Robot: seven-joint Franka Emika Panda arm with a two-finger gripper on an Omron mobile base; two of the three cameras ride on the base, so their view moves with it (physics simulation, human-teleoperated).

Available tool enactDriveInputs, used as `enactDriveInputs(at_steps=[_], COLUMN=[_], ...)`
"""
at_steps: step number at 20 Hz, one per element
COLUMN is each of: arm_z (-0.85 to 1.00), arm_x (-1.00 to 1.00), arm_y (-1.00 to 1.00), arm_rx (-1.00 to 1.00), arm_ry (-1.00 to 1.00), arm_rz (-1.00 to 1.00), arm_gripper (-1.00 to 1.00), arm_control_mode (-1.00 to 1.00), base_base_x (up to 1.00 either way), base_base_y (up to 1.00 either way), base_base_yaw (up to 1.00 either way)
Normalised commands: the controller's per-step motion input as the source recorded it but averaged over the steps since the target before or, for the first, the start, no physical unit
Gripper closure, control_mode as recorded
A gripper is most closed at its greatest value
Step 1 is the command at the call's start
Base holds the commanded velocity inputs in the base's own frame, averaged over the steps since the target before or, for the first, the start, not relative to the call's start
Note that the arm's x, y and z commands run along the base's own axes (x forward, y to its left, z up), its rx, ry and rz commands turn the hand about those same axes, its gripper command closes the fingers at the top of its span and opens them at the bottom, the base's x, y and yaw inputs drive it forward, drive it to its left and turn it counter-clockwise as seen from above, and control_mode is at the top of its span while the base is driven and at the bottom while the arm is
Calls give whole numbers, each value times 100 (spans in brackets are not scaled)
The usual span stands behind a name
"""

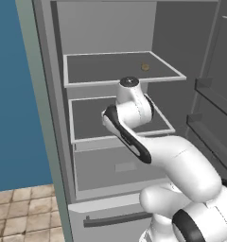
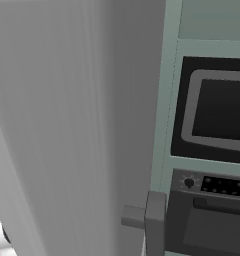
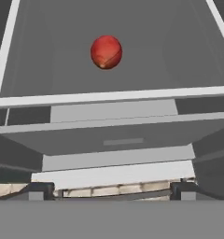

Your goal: Grab the onion and garlic from the fridge, place them in the blender, close the lid, and turn on the blender to create a marinade.

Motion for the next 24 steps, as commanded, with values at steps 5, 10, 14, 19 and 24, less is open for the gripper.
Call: enactDriveInputs(at_steps=[5, 10, 14, 19, 24], arm_z=[-9, -1, -24, -45, -46], arm_x=[54, 50, 46, 37, 34], arm_y=[5, -16, -13, -5, 0], arm_rx=[0, 0, 0, 0, 0], arm_ry=[0, 2, 7, 4, 0], arm_rz=[-7, 0, 0, 0, 0], arm_gripper=[-100, -100, -100, -100, -100], arm_control_mode=[-100, -100, -100, -100, -100], base_base_x=[0, 0, 0, 0, 0], base_base_y=[0, 0, 0, 0, 0], base_base_yaw=[0, 0, 0, 0, 0])
